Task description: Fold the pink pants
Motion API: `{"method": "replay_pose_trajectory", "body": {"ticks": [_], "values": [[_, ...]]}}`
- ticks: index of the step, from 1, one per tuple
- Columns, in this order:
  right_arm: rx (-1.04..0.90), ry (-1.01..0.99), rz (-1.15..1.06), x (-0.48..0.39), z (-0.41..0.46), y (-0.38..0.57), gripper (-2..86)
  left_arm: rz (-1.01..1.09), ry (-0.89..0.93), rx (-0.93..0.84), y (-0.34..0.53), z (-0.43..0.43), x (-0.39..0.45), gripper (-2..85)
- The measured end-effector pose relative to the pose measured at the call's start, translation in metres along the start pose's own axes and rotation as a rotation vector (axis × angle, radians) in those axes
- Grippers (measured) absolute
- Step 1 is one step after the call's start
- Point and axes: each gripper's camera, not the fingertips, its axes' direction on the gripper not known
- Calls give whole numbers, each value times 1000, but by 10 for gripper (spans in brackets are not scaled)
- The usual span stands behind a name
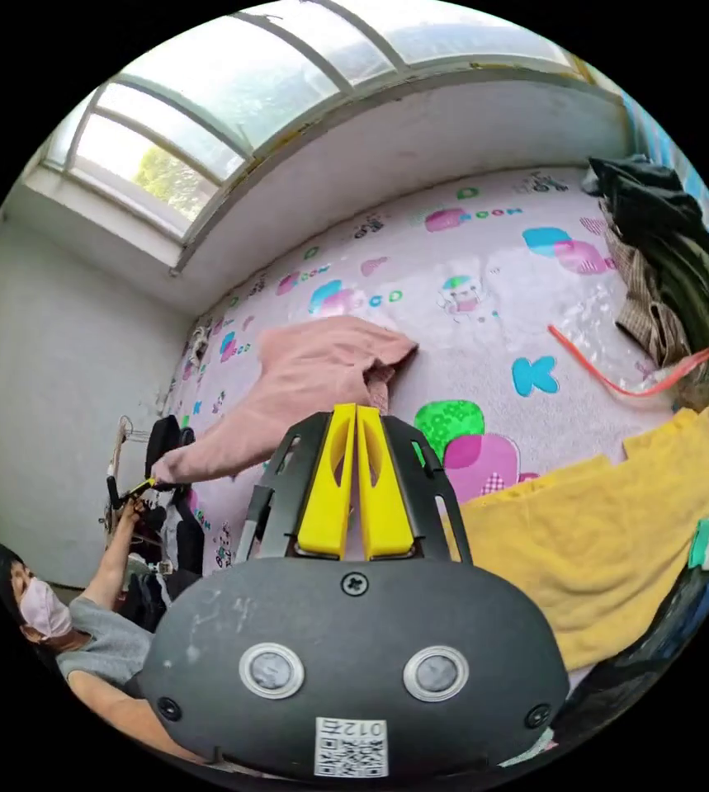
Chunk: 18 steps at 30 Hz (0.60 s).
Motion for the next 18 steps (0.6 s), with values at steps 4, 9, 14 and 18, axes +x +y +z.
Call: {"method": "replay_pose_trajectory", "body": {"ticks": [4, 9, 14, 18], "values": [[92, -61, 267, 114, 82, 116, -7, -58, 13, -251, 40, 103, 5, 11], [24, -28, 212, 114, 125, 166, 7, -174, 3, -164, 61, 111, 4, 18], [-132, 43, 114, 56, 208, 167, 66, -236, -87, 59, 63, 78, 26, 24], [-142, 147, -29, -26, 272, 156, 75, -254, -135, 171, 62, 65, 52, 27]]}}
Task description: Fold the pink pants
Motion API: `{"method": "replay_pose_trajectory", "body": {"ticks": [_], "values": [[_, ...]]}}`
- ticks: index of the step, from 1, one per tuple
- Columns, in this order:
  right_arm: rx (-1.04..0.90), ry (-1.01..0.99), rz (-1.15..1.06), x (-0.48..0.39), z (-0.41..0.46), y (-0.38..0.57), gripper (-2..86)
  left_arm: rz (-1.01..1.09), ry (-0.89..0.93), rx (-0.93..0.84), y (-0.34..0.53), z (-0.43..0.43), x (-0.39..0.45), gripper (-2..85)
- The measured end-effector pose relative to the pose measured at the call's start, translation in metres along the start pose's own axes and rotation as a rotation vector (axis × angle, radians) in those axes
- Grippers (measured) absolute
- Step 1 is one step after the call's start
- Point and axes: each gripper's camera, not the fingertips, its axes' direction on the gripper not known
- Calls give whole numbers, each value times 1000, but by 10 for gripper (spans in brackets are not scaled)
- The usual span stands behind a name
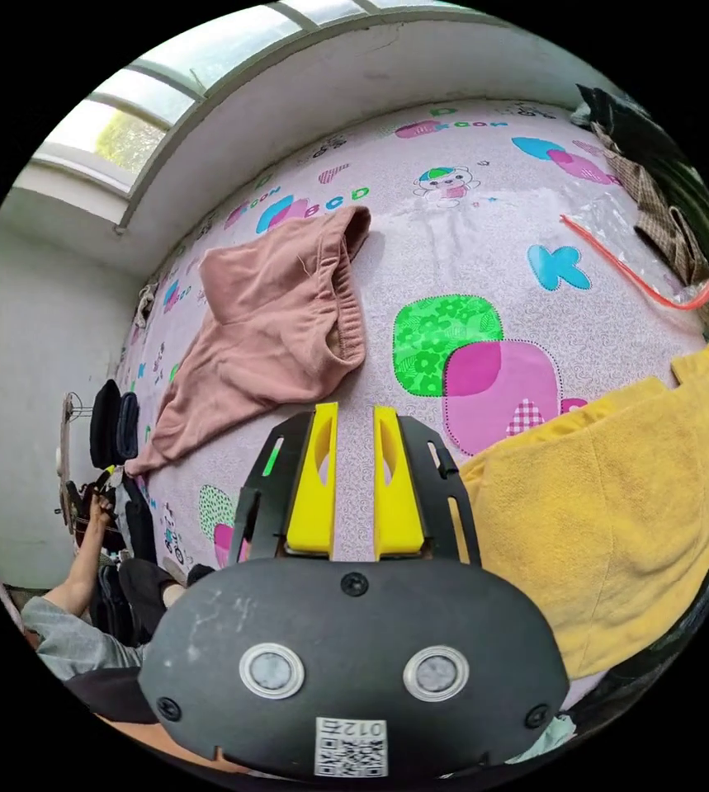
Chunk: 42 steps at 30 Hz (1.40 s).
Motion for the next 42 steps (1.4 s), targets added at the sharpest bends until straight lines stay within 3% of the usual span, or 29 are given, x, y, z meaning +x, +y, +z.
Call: {"method": "replay_pose_trajectory", "body": {"ticks": [3, 8, 14, 17, 22, 25, 32, 38, 42], "values": [[-33, 63, -83, -56, 39, -25, 80, 25, -13, 34, 2, -4, 26, 29], [-72, 125, -114, -109, 101, -53, 87, 281, 3, -134, -2, 39, 108, 33], [-165, 166, -93, -128, 134, -63, 1, 367, 18, -178, -12, 88, 177, 34], [-230, 192, -113, -105, 93, -63, -6, 395, 12, -213, -19, 107, 197, 35], [-72, 249, 120, -13, -34, -18, -8, 420, -25, -216, -26, 113, 210, 41], [-101, 276, 148, -1, -42, 15, -7, 306, -31, -180, -33, 106, 190, 51], [-114, 262, 183, 7, -66, 46, -7, 55, 156, -176, -71, 104, 153, 94], [-121, 244, 169, -7, -88, 35, -7, 9, 152, -357, -106, 159, 163, 48], [26, 198, 163, -12, -164, 31, -7, 118, 219, -258, -133, 148, 183, 20]]}}
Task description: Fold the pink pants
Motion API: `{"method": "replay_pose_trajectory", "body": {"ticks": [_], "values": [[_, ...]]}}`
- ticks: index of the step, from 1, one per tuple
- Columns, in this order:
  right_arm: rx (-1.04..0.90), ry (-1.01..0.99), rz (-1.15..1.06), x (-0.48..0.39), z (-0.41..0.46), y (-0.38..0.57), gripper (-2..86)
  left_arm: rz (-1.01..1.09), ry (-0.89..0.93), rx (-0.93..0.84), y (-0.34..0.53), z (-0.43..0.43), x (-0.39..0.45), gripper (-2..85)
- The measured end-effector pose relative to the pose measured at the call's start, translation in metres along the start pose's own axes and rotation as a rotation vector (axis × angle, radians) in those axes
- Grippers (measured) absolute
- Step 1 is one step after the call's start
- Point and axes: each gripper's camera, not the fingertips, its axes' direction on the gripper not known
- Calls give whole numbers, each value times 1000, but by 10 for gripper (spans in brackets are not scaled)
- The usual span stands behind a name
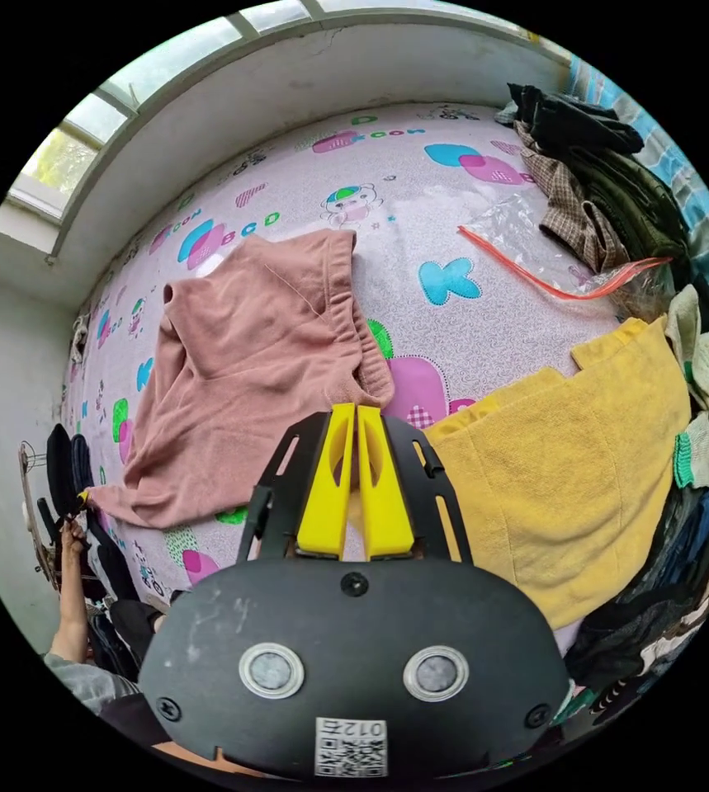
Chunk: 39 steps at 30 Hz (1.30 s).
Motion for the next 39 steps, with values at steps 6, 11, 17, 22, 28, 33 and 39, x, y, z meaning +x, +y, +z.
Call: {"method": "replay_pose_trajectory", "body": {"ticks": [6, 11, 17, 22, 28, 33, 39], "values": [[38, -95, 144, 84, -46, 34, -8, 222, 48, 64, 33, -55, -7, 5], [-50, -64, 121, 75, -41, 30, -8, 114, -32, -191, 75, 2, -36, 0], [-46, -45, 20, 41, -89, 6, -9, 154, -21, -186, 73, 7, -17, -1], [-20, -66, 195, 80, -117, 16, -8, 129, -20, -275, 67, 8, -17, 1], [-119, 62, 114, 28, -123, -15, -2, 196, -43, -359, 50, 28, 10, 15], [-110, 195, 88, -13, -144, -32, 45, 35, -126, -17, 37, -41, 14, 35], [-7, -46, -76, -153, -143, -94, 65, 232, -83, -21, -51, 3, 107, 68]]}}
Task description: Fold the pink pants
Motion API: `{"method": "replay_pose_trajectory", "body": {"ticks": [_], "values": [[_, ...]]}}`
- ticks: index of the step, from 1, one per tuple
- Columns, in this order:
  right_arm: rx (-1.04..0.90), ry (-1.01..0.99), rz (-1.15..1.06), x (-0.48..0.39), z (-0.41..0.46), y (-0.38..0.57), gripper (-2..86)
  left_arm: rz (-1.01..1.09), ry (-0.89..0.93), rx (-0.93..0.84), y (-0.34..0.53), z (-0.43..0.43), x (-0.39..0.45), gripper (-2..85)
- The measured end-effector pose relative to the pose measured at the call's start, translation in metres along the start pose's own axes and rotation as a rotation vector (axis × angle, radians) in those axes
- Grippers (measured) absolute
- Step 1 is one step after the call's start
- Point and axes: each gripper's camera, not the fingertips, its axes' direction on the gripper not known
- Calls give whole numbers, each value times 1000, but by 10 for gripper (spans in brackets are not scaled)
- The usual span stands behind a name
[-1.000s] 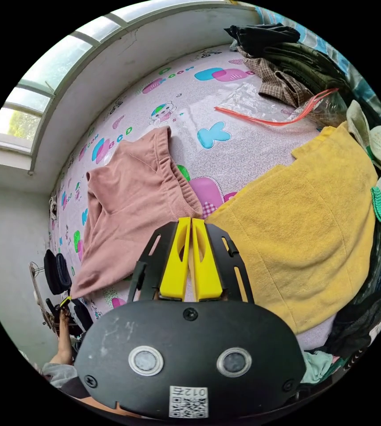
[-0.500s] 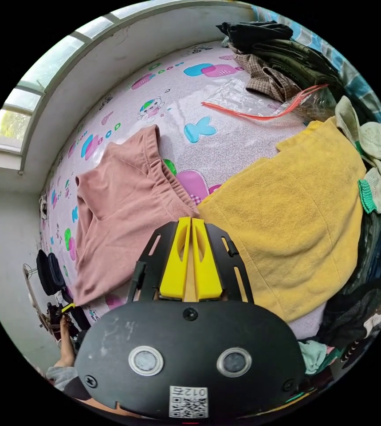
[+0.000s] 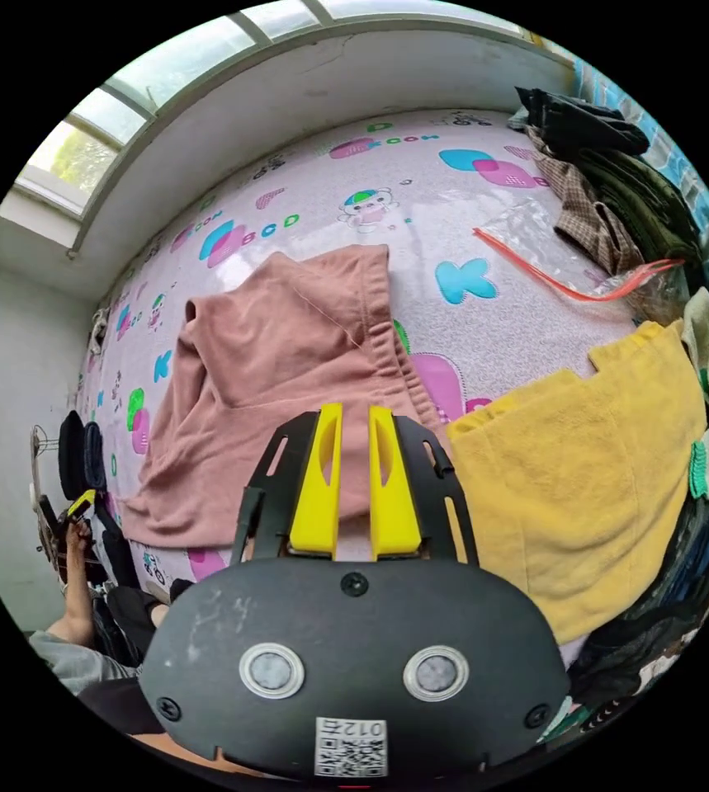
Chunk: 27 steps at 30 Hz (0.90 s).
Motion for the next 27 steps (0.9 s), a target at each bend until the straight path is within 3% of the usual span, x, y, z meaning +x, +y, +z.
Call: {"method": "replay_pose_trajectory", "body": {"ticks": [5, 8, 13, 18, 21, 25, 27], "values": [[-101, -68, -208, -163, 72, -57, 86, 102, 148, -193, -109, 112, 69, 88], [-117, -40, -331, -260, 97, -83, 92, 179, 105, -348, -145, 158, 105, 84], [-119, -56, -376, -375, 127, -134, 77, 362, -81, -421, -174, 177, 151, 34], [-167, 22, -406, -455, 145, -169, 9, 401, 34, -473, -207, 159, 141, 8], [-162, -10, -404, -482, 133, -184, 2, 314, 326, -276, -237, 94, 92, 8], [-179, -13, -373, -508, 122, -193, -1, -154, 752, 230, -247, 3, -46, 16], [-179, -71, -396, -529, 114, -192, -1, -338, 779, 435, -229, -20, -88, 20]]}}
